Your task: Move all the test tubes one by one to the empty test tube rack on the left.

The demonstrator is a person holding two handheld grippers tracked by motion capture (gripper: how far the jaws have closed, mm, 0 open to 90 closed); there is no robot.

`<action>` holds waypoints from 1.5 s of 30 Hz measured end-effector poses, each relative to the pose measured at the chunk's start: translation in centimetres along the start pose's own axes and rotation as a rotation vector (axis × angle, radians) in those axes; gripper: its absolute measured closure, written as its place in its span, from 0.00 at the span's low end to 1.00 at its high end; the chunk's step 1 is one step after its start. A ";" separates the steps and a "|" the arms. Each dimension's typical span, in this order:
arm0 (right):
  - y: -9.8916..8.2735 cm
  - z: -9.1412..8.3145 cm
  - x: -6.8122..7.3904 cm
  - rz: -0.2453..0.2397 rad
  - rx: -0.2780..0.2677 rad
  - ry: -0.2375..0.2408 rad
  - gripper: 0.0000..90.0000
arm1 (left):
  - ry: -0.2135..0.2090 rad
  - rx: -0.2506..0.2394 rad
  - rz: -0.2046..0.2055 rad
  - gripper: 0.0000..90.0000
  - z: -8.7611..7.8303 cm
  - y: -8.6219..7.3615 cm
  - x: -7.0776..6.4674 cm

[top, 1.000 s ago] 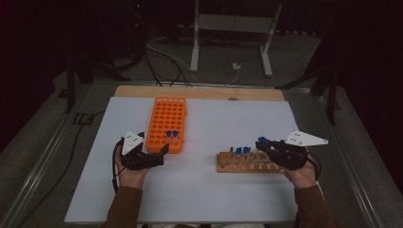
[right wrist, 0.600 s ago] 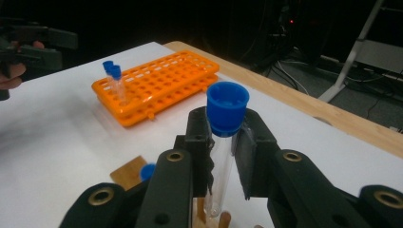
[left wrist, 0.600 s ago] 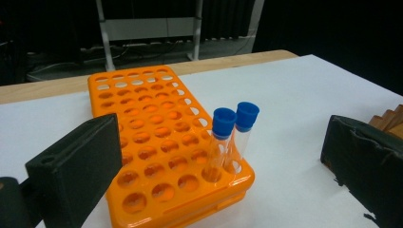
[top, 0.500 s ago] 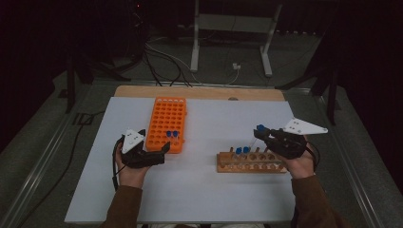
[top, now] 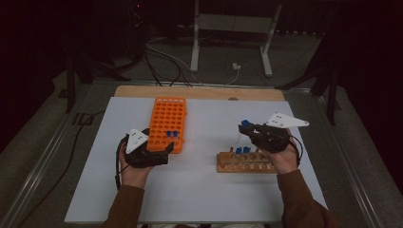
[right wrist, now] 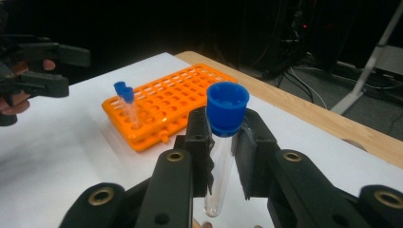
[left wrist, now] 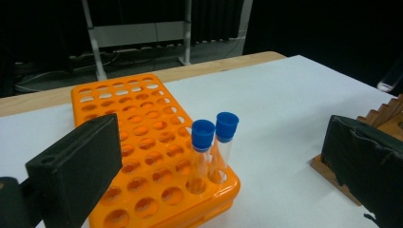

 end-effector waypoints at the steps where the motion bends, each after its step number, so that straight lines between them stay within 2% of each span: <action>1: 0.1 0.2 0.2 0.000 -0.001 0.002 0.86 | -0.005 0.002 0.000 0.01 0.1 0.0 -0.1; 15: 0.6 2.7 2.6 0.008 0.017 0.053 0.86 | -0.064 0.017 0.009 0.02 1.3 1.3 -2.8; 19: 0.7 3.2 3.4 0.022 0.018 0.083 0.86 | -0.107 0.016 0.000 0.05 1.8 1.7 -3.9; 23: 0.8 3.8 4.3 0.029 0.022 0.105 0.86 | -0.142 0.025 0.008 0.08 2.5 1.9 -5.0; 27: 0.9 4.3 5.3 0.015 0.029 0.124 0.86 | -0.173 0.037 0.027 0.11 3.4 2.1 -6.3; 31: 0.9 4.9 6.2 0.004 0.037 0.143 0.86 | -0.196 0.045 0.052 0.20 4.3 2.3 -7.4; 33: 0.9 5.1 6.6 0.003 0.039 0.149 0.86 | -0.213 0.046 0.070 0.32 4.6 2.3 -8.0; 37: 0.9 5.4 7.2 -0.005 0.042 0.162 0.86 | -0.239 0.062 0.101 0.51 5.1 2.3 -8.7; 42: 1.0 5.6 7.8 -0.012 0.042 0.176 0.86 | -0.270 0.066 0.111 0.69 5.3 2.1 -9.2; 45: 1.0 5.7 8.1 -0.017 0.045 0.182 0.86 | -0.280 0.058 0.115 0.77 5.3 2.2 -9.3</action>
Point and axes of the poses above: each handheld gripper's, and its own axes: z roughly forward along the jaws, y roughly out of its top, x roughly to its left, the point moved 7 cm from there along z, roughly forward along the jaws, and after that the axes turned 5 degrees about -y, right-handed, at the moved point
